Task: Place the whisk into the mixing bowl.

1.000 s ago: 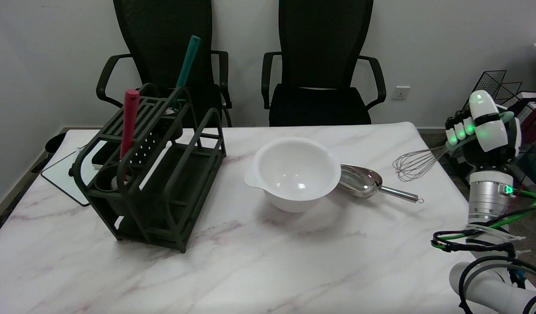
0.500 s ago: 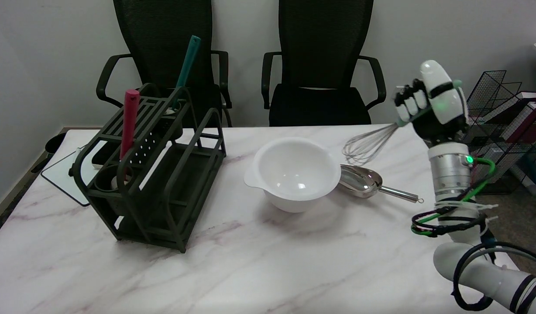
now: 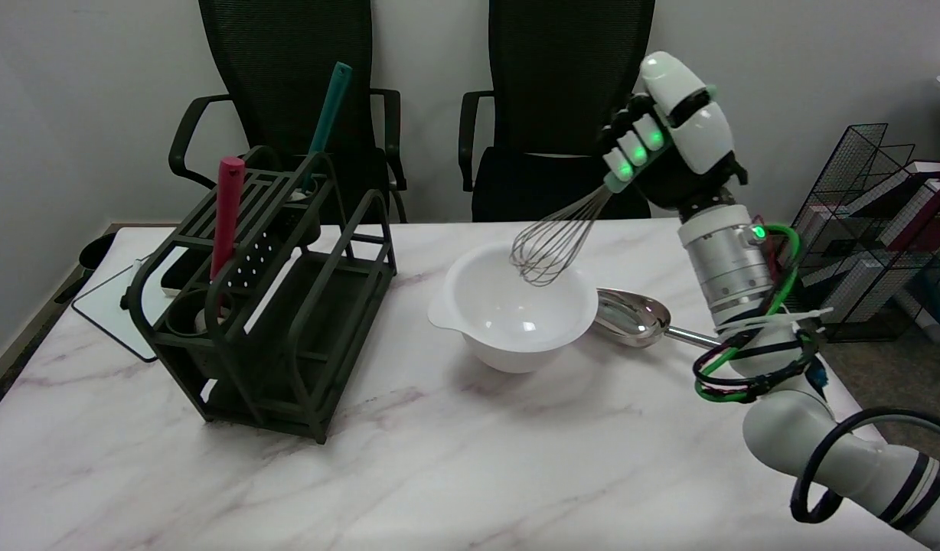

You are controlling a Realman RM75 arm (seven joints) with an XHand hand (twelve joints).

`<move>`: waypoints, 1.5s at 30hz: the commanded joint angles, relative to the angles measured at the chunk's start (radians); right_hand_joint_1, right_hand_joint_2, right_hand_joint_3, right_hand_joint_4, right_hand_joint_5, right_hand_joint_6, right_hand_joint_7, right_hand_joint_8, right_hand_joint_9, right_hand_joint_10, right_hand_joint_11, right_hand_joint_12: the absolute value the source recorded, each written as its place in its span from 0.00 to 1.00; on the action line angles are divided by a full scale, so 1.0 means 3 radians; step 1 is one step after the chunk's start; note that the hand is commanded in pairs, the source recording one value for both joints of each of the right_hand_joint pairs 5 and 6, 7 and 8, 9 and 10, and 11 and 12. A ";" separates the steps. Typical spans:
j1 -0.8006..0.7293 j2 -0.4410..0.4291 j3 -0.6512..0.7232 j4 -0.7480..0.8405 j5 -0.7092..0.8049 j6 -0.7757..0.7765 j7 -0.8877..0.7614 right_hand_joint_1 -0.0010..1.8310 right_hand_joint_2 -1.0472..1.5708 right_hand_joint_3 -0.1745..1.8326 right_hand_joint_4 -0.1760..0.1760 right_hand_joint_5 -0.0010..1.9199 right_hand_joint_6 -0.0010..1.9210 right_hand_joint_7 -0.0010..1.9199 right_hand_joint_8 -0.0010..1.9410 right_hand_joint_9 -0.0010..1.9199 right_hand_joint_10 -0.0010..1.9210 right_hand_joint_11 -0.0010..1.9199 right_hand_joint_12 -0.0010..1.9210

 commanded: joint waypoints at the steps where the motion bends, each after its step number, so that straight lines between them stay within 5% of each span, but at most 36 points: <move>1: 0.0776 -0.0007 -0.0663 0.0474 0.0276 -0.0478 -0.0057 0.52 0.98 0.38 0.50 1.00 1.00 1.00 0.99 1.00 1.00 1.00 1.00; 17: 0.1105 -0.0258 -0.1044 0.1517 0.0284 -0.0219 -0.0018 0.52 0.97 0.37 0.50 1.00 1.00 1.00 0.99 1.00 1.00 1.00 1.00; 45: 0.1500 -0.0402 -0.1217 0.2744 0.0256 -0.0265 0.1410 0.50 0.98 0.37 0.50 1.00 1.00 1.00 0.99 1.00 1.00 1.00 1.00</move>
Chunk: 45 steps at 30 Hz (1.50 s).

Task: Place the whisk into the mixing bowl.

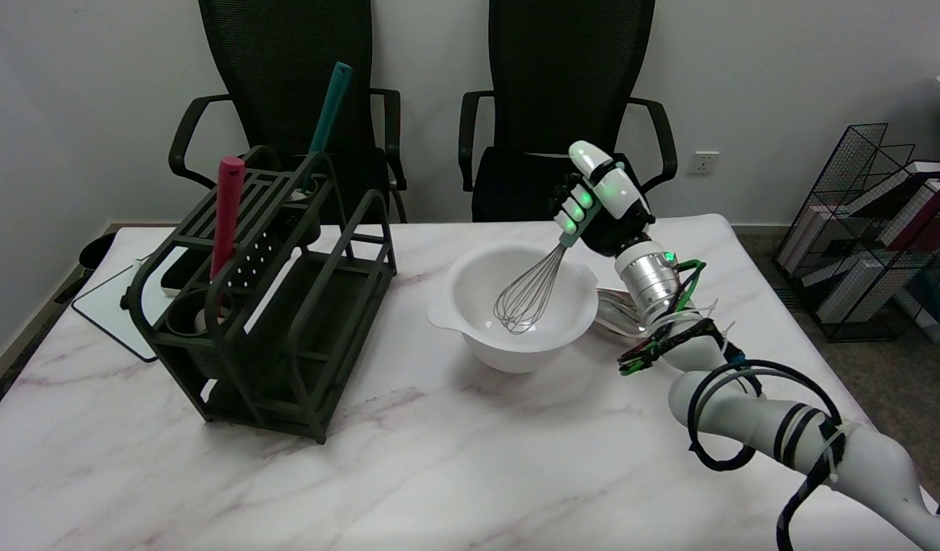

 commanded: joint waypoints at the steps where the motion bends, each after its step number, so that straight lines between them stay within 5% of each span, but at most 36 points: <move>1: 0.0264 -0.0064 -0.0118 0.0716 0.0002 -0.0025 0.0707 0.50 0.98 0.37 0.50 1.00 1.00 1.00 0.99 1.00 1.00 1.00 1.00; 10: 0.0271 -0.0064 -0.0118 0.0747 0.0000 -0.0029 0.0707 0.47 1.00 0.36 0.50 1.00 1.00 1.00 0.99 1.00 1.00 0.93 0.93; 26: 0.0231 -0.0064 -0.0188 0.0751 -0.0008 -0.0029 0.0749 0.49 0.86 0.45 0.50 0.74 0.74 0.91 0.90 0.89 0.88 0.81 0.81; 27: 0.0229 -0.0064 -0.0188 0.0751 -0.0018 -0.0024 0.0749 0.51 0.83 0.47 0.50 0.70 0.70 0.88 0.87 0.85 0.85 0.78 0.78; 30: 0.0229 -0.0064 -0.0188 0.0751 -0.0033 -0.0005 0.0749 0.58 0.64 0.63 0.50 0.38 0.38 0.69 0.68 0.67 0.67 0.59 0.59; 33: 0.0229 -0.0064 -0.0188 0.0751 -0.0033 0.0001 0.0749 0.60 0.58 0.66 0.50 0.23 0.23 0.56 0.56 0.50 0.50 0.47 0.47; 36: 0.0229 -0.0064 -0.0188 0.0751 -0.0033 0.0011 0.0749 0.61 0.56 0.68 0.50 0.22 0.22 0.49 0.49 0.39 0.39 0.41 0.41; 45: 0.0181 -0.0057 -0.0049 0.0801 -0.0033 0.0260 0.0749 0.60 0.55 0.70 0.50 0.18 0.18 0.44 0.44 0.36 0.36 0.40 0.40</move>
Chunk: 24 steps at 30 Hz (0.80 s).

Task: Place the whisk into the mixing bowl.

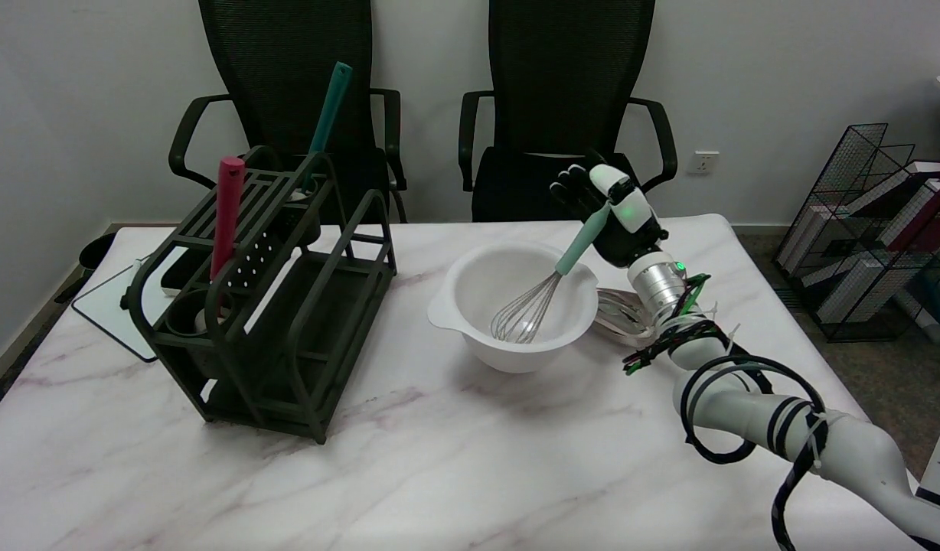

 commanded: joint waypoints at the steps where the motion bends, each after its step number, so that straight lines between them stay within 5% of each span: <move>1: -0.0055 0.0012 0.0168 0.0097 -0.0010 0.0330 0.0024 0.60 0.55 0.70 0.50 0.18 0.18 0.44 0.44 0.36 0.36 0.41 0.41; 6: -0.0171 0.0089 0.0452 0.0199 -0.0010 0.0612 -0.0004 0.59 0.54 0.72 0.50 0.19 0.19 0.41 0.41 0.30 0.30 0.35 0.35; 12: -0.0430 0.0122 0.0811 0.0285 0.0007 0.0927 -0.0037 0.57 0.49 0.78 0.50 0.16 0.16 0.14 0.14 0.13 0.13 0.18 0.18; 18: -0.0798 0.0094 0.1354 0.0396 0.0134 0.1368 -0.0264 0.56 0.54 0.73 0.50 0.20 0.20 0.14 0.14 0.14 0.14 0.20 0.20; 21: -0.1024 0.0068 0.1430 0.0343 0.0139 0.1699 -0.0243 0.55 0.58 0.69 0.50 0.34 0.34 0.28 0.28 0.24 0.24 0.27 0.27; 22: -0.1134 0.0044 0.1410 0.0272 0.0139 0.1845 -0.0229 0.54 0.61 0.66 0.50 0.44 0.44 0.52 0.52 0.37 0.37 0.37 0.37; 23: -0.1203 0.0031 0.1387 0.0206 0.0139 0.1930 -0.0227 0.51 0.66 0.62 0.50 0.57 0.57 0.73 0.72 0.60 0.60 0.56 0.56; 24: -0.1268 0.0013 0.1336 0.0099 0.0141 0.2012 -0.0227 0.50 0.67 0.61 0.50 0.60 0.59 0.75 0.74 0.63 0.63 0.61 0.61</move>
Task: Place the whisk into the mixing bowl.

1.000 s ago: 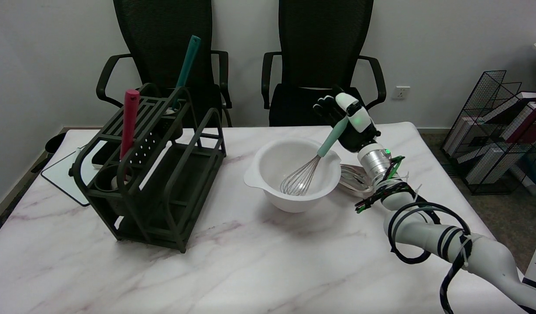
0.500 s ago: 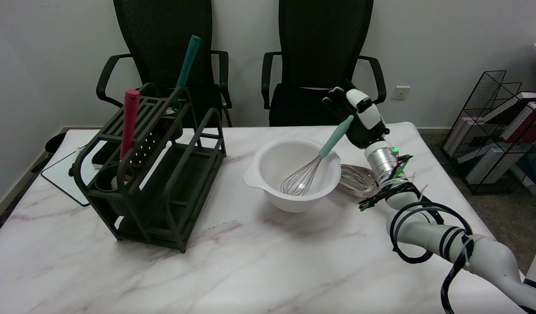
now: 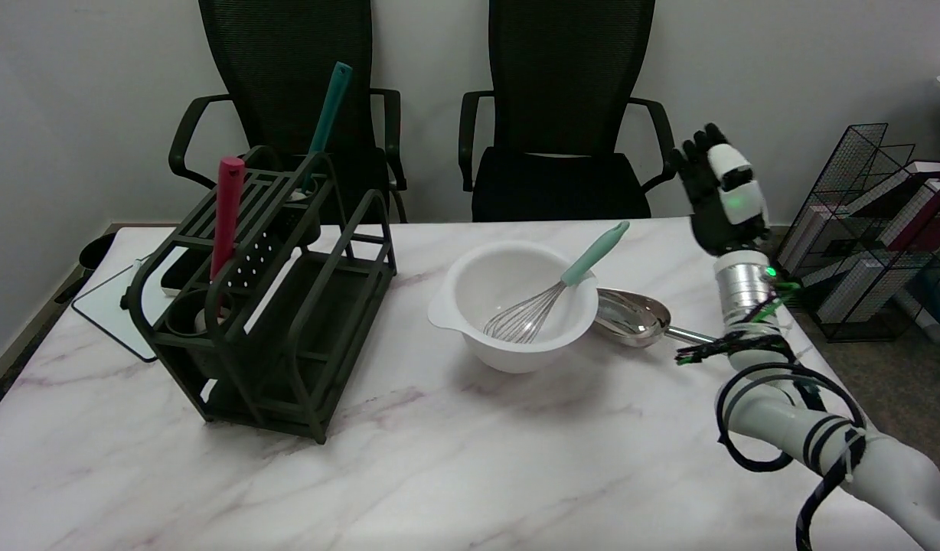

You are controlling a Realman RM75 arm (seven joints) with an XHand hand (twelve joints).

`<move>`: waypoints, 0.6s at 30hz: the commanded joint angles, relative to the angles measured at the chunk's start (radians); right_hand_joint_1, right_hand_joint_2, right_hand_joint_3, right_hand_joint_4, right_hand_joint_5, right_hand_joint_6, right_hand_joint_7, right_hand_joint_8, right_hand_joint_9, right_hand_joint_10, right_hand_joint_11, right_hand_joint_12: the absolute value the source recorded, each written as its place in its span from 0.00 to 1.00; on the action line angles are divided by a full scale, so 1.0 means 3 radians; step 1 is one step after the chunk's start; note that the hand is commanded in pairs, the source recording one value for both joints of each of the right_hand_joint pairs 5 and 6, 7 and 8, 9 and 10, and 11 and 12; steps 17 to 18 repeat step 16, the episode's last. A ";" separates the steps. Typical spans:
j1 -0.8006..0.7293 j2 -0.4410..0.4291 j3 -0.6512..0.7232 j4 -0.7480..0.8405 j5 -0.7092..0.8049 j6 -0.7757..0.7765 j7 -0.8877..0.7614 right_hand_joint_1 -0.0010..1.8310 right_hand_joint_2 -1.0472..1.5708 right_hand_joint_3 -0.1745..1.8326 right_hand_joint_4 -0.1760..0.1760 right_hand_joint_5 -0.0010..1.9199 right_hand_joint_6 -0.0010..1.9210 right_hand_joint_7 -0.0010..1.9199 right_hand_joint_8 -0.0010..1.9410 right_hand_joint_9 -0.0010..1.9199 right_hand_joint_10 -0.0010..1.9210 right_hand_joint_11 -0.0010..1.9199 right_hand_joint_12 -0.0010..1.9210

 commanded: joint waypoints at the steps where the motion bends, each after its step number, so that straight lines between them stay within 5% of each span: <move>1: -0.0998 -0.0088 0.0561 -0.0263 0.0138 0.1343 -0.0161 0.49 0.69 0.60 0.50 0.64 0.64 0.78 0.77 0.67 0.67 0.64 0.64; 3: -0.1120 -0.0118 0.0396 -0.0463 0.0216 0.1511 -0.0167 0.47 0.75 0.57 0.50 0.83 0.83 0.90 0.89 0.83 0.83 0.75 0.75; 5: -0.1244 -0.0140 0.0254 -0.0622 0.0315 0.1710 -0.0189 0.46 0.76 0.57 0.50 0.87 0.87 0.93 0.92 0.86 0.86 0.79 0.79; 10: -0.1539 -0.0221 0.0145 -0.0642 0.0161 0.2330 -0.0194 0.47 0.75 0.55 0.50 0.82 0.82 0.93 0.92 0.89 0.89 0.84 0.83; 18: -0.1725 -0.0317 -0.0240 -0.0656 0.0001 0.2402 -0.0239 0.48 0.72 0.57 0.50 0.75 0.75 0.88 0.88 0.87 0.87 0.82 0.82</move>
